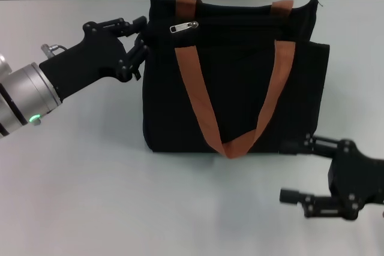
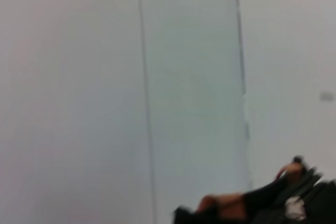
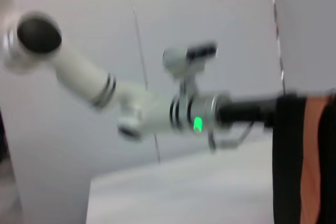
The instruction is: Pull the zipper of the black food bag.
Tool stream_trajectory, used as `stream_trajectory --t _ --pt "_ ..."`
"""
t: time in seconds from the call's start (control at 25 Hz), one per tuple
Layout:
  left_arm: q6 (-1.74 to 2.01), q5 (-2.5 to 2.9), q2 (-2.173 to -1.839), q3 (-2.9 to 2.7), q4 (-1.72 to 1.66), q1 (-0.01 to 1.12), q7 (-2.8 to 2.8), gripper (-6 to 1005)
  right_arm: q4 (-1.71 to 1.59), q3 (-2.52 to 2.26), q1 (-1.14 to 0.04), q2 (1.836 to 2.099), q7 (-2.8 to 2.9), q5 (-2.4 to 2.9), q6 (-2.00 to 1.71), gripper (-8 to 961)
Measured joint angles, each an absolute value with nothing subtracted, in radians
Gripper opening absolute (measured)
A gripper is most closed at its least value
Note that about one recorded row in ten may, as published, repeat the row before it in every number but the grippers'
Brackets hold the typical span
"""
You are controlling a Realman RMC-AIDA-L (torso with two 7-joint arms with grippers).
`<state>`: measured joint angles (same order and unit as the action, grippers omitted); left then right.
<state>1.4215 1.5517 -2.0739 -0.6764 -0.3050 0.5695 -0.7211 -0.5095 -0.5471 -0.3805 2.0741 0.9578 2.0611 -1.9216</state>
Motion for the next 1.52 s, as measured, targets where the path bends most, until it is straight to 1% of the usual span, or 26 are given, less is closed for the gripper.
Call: stream_trajectory --t 0.2,0.24,0.28,0.32,0.48,0.6,1.04,1.12,1.16,1.36,1.48,1.52 --pt "1.508 1.554 -2.074 -0.678 -0.298 0.564 -0.733 209 -0.501 -0.546 -0.416 2.066 1.184 1.911 -1.982 800" --pt "1.521 1.555 -2.074 -0.679 -0.297 0.563 -0.733 161 -0.504 -0.546 -0.431 2.061 1.243 1.892 -1.986 800" --pt "1.526 1.555 -2.075 -0.680 -0.297 0.563 -0.733 113 -0.509 -0.546 -0.459 2.051 1.349 1.869 -1.991 800" --pt "1.532 1.556 -2.076 -0.681 -0.297 0.562 -0.731 65 -0.509 -0.546 -0.459 2.051 1.349 1.869 -1.991 800" --pt "1.560 1.554 -2.077 -0.683 -0.293 0.548 -0.706 45 -0.512 -0.539 -0.516 2.036 1.500 1.858 -1.982 800" --pt "1.584 1.551 -2.077 -0.680 -0.290 0.533 -0.674 31 -0.514 -0.535 -0.552 2.029 1.556 1.857 -1.962 800" --pt "1.556 1.548 -2.077 -0.674 -0.277 0.538 -0.674 27 -0.538 -0.545 -0.672 2.019 1.786 1.858 -1.855 801" --pt "1.554 1.548 -2.076 -0.671 -0.276 0.541 -0.693 27 -0.592 -0.568 -0.711 2.009 1.893 1.872 -1.833 800" --pt "1.552 1.548 -2.075 -0.671 -0.276 0.543 -0.704 27 -0.592 -0.568 -0.711 2.009 1.893 1.872 -1.833 799" --pt "1.546 1.547 -2.074 -0.670 -0.276 0.550 -0.742 28 -0.695 -0.687 -0.770 1.985 2.056 1.890 -1.802 795" --pt "1.545 1.546 -2.074 -0.670 -0.276 0.552 -0.751 28 -0.716 -0.720 -0.803 1.978 2.115 1.914 -1.769 792" --pt "1.545 1.546 -2.074 -0.670 -0.276 0.552 -0.751 28 -0.716 -0.724 -0.816 1.977 2.136 1.928 -1.753 766"
